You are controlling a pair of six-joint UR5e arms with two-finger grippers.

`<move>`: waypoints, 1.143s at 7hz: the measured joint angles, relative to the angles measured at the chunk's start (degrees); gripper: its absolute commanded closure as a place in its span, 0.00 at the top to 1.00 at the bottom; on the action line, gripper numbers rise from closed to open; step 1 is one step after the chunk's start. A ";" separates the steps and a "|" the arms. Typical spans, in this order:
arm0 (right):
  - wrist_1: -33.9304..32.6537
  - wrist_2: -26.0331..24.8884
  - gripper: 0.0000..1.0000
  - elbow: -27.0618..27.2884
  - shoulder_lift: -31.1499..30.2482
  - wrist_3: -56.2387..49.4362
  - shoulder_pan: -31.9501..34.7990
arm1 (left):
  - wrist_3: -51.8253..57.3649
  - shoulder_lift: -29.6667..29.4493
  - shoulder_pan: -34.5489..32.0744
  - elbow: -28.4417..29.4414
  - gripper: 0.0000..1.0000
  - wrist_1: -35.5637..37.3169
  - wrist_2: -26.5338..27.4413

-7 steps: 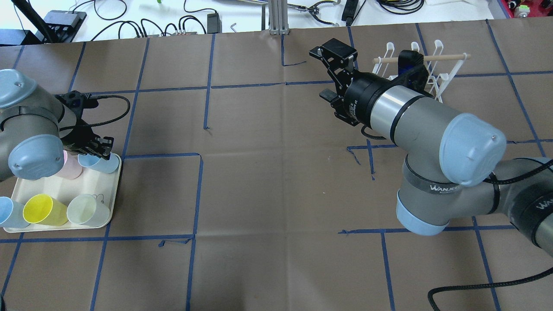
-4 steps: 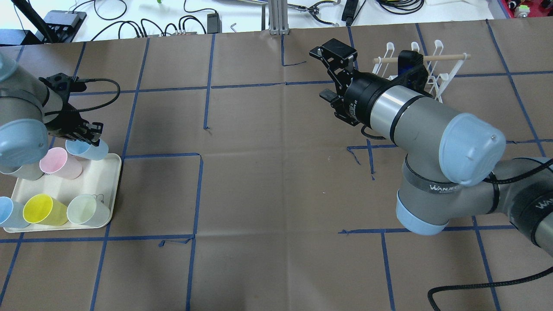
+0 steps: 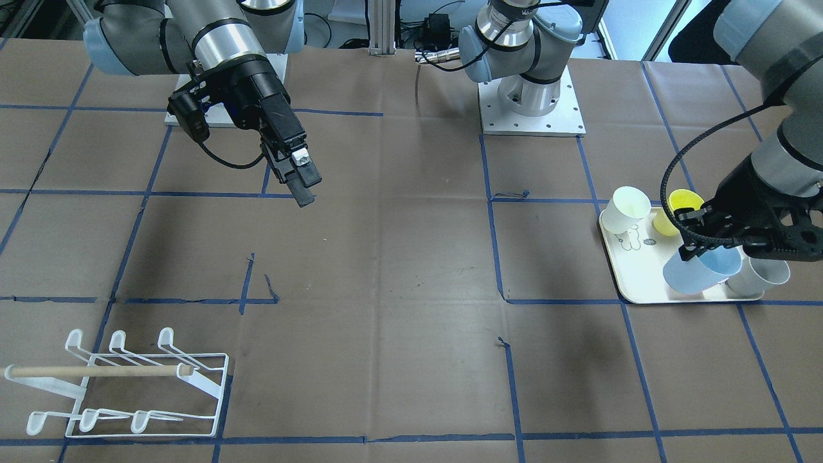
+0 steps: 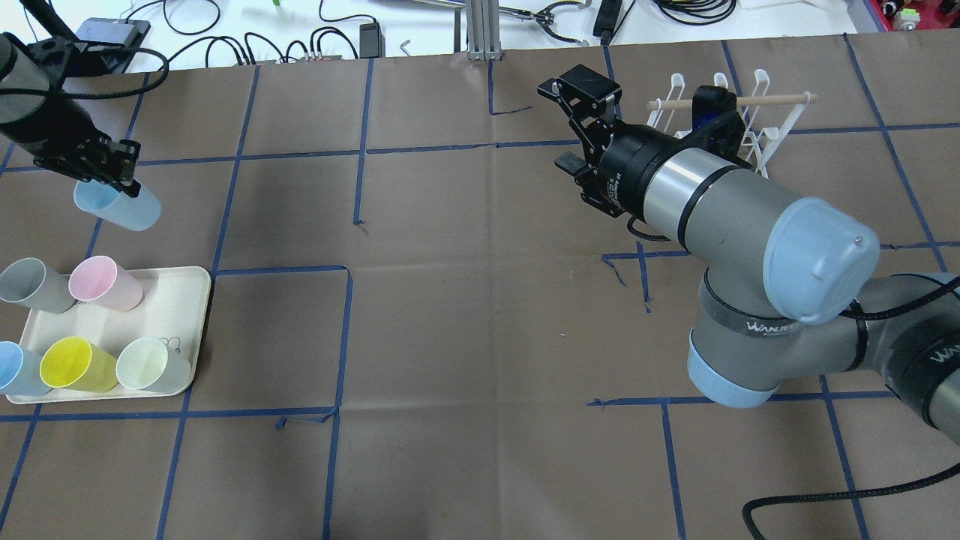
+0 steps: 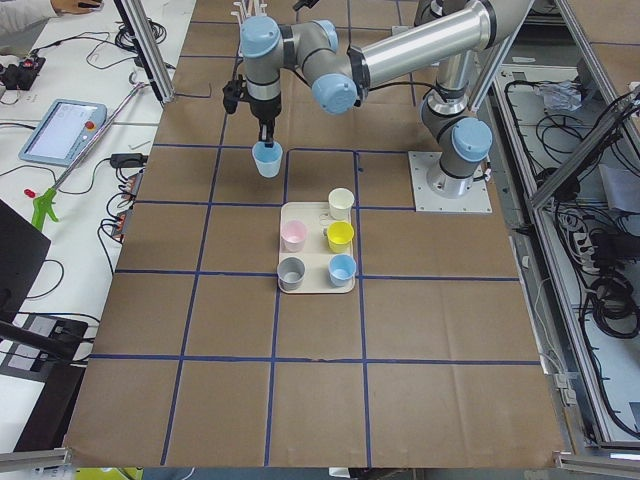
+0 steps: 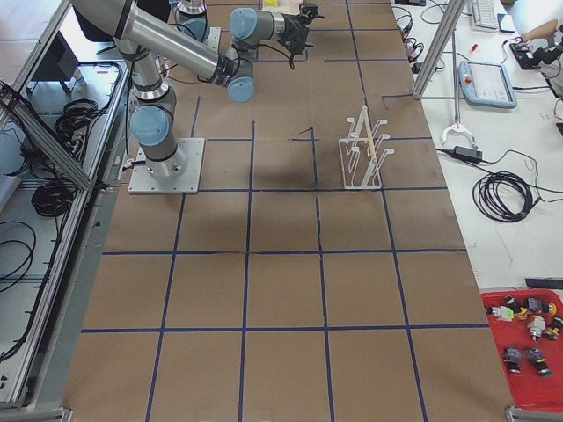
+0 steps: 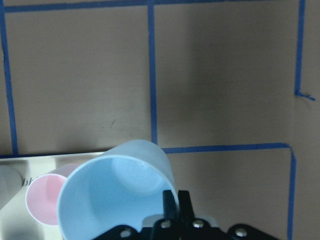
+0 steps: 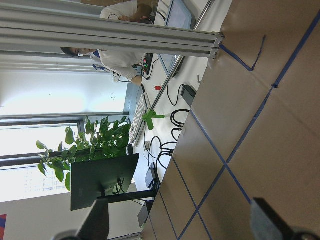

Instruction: Transfer IKEA cup to right arm and place on rack

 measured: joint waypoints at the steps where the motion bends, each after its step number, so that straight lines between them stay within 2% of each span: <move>1: -0.06 0.02 1.00 -0.03 -0.02 -0.04 0.00 | -3.13 -0.15 -4.08 1.35 0.00 -0.21 -1.68; 3: -0.10 0.04 1.00 -0.10 -0.05 -0.01 -0.01 | -4.57 0.76 -9.41 0.62 0.00 3.66 -9.71; 5: -0.11 0.05 1.00 -0.07 -0.05 0.02 -0.01 | -1.54 2.66 -10.97 -2.89 0.00 14.45 -23.53; 6: -0.11 0.05 1.00 -0.06 -0.04 0.02 -0.01 | -0.02 3.76 -11.18 -7.26 0.00 23.87 -30.74; 8: -0.05 0.03 1.00 -0.06 -0.03 0.02 0.00 | -0.10 4.42 -11.19 -19.69 0.00 50.82 -42.86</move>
